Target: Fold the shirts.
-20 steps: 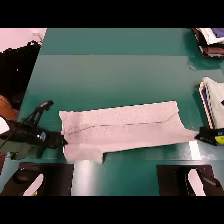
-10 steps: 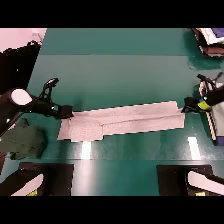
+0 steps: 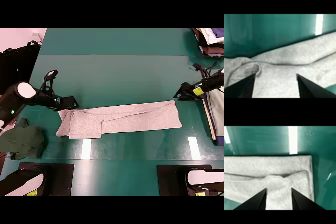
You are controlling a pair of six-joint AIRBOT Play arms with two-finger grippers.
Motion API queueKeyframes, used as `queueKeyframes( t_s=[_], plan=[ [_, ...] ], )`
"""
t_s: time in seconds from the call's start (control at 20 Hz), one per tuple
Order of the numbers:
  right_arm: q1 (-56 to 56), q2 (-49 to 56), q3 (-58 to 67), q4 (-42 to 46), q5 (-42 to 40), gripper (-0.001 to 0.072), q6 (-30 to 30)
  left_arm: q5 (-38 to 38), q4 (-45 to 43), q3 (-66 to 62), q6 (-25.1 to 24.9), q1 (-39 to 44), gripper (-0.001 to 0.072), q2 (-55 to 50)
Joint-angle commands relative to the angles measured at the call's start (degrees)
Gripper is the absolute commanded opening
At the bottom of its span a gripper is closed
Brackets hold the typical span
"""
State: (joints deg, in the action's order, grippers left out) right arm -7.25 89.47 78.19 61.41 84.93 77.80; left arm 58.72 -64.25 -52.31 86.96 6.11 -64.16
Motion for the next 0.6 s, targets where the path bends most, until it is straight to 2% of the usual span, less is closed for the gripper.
queueKeyframes(
  t_s=[0.0, 0.15, 0.2, 0.25, 0.3, 0.35, 0.45, 0.55],
  plan=[
    [-4.7, -1.6, -2.0, -1.8, 1.4, 0.0368, -5.1, 8.4, -0.1, -6.0, 0.1, 0.0, 0.06, -0.2],
    [-10.7, -4.1, -9.2, -1.8, 0.3, 0.0376, -10.2, 9.6, 1.4, -7.9, 0.1, 0.0, 0.0599, -0.2],
    [-12.5, -4.0, -11.2, -1.9, 0.2, 0.0461, -10.6, 9.2, 1.7, -7.8, 0.1, 0.1, 0.0598, -0.2],
    [-14.3, -3.4, -13.1, -1.9, 0.3, 0.0558, -11.2, 8.7, 2.1, -7.9, 0.1, 0.0, 0.0423, -0.2],
    [-15.4, -2.3, -14.5, -2.0, 0.7, 0.0588, -12.0, 7.9, 2.6, -7.8, 0.0, 0.2, 0.0117, -0.2],
    [-15.9, -1.0, -15.9, -2.0, 1.0, 0.0588, -12.9, 6.8, 3.1, -7.8, -0.2, 0.2, 0.0035, -0.2],
    [-16.1, 1.5, -18.3, -4.3, 0.9, 0.0588, -16.0, 5.5, 5.1, -7.8, -0.3, 0.2, 0.0036, -0.2],
    [-15.2, 4.1, -19.8, -10.5, 1.0, 0.0587, -18.7, 4.8, 6.8, -7.8, -0.3, 0.2, 0.0035, -0.4]
  ],
)
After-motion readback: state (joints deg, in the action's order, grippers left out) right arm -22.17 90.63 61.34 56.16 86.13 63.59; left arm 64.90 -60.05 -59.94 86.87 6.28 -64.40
